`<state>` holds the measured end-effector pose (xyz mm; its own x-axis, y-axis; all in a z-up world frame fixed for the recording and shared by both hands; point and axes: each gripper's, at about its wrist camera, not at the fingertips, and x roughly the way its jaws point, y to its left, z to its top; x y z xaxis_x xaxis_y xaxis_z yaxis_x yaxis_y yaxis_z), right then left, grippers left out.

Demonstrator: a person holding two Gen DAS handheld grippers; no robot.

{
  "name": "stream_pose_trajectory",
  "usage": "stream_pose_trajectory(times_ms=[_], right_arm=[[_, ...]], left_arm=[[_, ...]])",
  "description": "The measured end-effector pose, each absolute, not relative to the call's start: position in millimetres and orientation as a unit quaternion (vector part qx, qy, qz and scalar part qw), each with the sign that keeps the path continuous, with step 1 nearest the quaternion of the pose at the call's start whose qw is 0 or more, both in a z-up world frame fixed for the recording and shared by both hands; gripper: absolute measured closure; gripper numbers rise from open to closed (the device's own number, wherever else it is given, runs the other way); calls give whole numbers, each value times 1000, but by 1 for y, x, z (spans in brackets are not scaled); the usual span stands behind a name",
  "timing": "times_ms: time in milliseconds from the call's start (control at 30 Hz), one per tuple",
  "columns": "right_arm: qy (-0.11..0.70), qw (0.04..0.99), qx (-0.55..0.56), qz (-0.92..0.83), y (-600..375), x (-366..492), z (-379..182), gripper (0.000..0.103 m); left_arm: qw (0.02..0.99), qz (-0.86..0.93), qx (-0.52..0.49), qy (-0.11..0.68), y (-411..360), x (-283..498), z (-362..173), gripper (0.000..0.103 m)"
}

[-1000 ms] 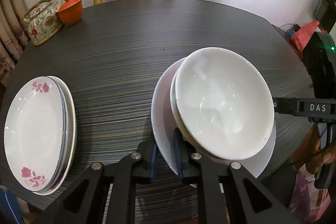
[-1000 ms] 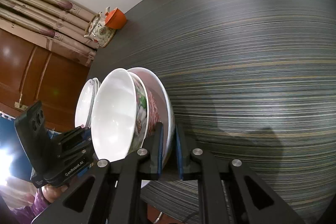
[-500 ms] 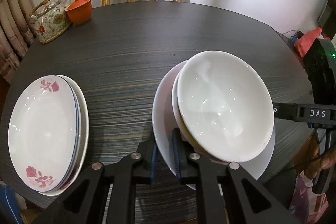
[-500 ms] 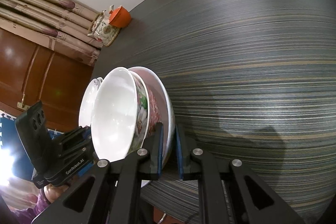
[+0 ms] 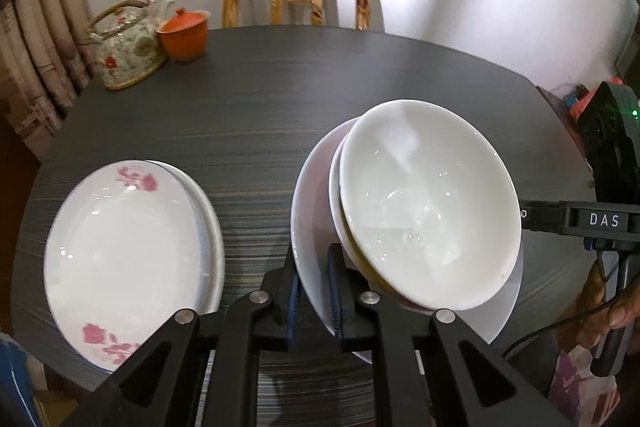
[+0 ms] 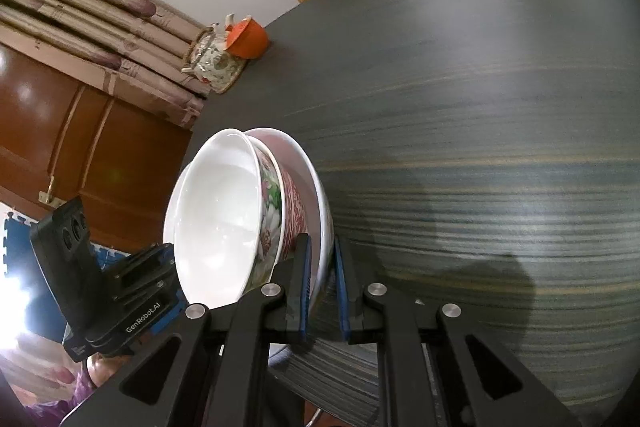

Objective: Organize plates and bowls
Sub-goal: 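Carry the bowl stack with the left gripper over the pink-flower plates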

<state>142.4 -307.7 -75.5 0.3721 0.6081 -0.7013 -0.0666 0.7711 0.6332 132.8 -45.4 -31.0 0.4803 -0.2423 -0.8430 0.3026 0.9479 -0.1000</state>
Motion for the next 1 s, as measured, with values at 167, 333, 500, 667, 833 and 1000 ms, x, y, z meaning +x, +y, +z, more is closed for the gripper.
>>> stream_pose_trajectory(times_ms=[167, 333, 500, 667, 833, 1000], right_arm=[[514, 786, 249, 236, -282, 156, -59, 90], [515, 781, 231, 267, -242, 175, -45, 90], [521, 769, 214, 302, -188, 192, -38, 90], [532, 754, 206, 326, -144, 206, -44, 90], [541, 746, 196, 335, -117, 215, -50, 90], [551, 740, 190, 335, -102, 222, -60, 90]], left_arm=[[870, -130, 13, 475, -15, 137, -11, 92], [878, -91, -3, 470, 29, 136, 6, 92], [881, -54, -13, 470, 74, 133, 14, 92], [879, -27, -26, 475, 110, 130, 12, 92], [876, -17, -41, 481, 132, 127, 0, 92], [871, -16, -49, 489, 141, 130, -11, 92]])
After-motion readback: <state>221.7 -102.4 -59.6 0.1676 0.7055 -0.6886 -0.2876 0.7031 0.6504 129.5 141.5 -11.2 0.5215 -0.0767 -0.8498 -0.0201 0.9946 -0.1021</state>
